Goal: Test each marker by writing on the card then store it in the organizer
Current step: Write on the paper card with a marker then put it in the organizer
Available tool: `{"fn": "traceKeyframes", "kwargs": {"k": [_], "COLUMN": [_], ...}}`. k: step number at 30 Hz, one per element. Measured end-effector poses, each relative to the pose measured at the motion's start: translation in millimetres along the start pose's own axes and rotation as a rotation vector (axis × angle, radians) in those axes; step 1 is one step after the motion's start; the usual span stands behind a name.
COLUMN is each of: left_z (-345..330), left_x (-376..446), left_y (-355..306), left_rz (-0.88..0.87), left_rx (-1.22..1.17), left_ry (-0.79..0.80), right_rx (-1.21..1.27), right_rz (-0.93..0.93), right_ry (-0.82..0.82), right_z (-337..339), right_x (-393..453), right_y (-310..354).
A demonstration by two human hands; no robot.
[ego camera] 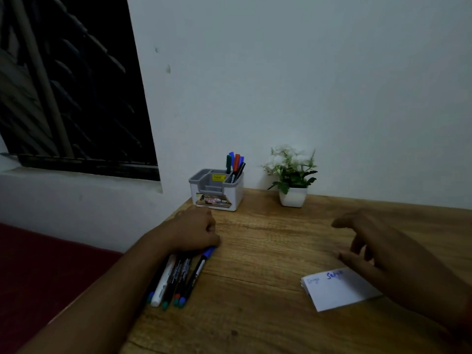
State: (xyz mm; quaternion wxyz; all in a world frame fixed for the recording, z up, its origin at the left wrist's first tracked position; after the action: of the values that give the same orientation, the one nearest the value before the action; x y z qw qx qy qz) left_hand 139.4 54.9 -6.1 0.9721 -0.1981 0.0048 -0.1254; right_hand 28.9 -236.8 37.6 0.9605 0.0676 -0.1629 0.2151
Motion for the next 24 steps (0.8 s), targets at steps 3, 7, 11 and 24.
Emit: {"fn": "traceKeyframes", "kwargs": {"k": [3, 7, 11, 24], "left_z": [12, 30, 39, -40], "left_x": [4, 8, 16, 33], "left_y": [-27, -77, -128, -162], "left_rz": [-0.012, -0.103, -0.219, -0.161], "left_rx": [-0.114, -0.318, -0.429, -1.269], "left_ry": [-0.056, -0.151, -0.286, -0.239], "right_rx": [0.023, 0.087, 0.170, 0.980], "right_rz": [0.001, -0.003, -0.014, -0.391], "right_ry": [0.018, 0.035, 0.021, -0.302], "right_z": [-1, -14, -21, -14], "right_x": [-2, -2, -1, 0], "right_y": [4, 3, -3, -88]}}
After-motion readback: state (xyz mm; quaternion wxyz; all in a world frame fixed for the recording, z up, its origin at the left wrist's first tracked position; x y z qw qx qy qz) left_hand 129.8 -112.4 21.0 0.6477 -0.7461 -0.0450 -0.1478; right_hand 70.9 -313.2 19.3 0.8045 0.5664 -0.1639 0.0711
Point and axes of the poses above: each hand's wrist, its own x-axis towards the middle knuckle, its own z-axis out of the back of the hand, y = z × x, the point moved 10 cm from there along x, towards the middle knuckle, and after that the axes turned 12 degrees about -x, right-handed, at the moved point
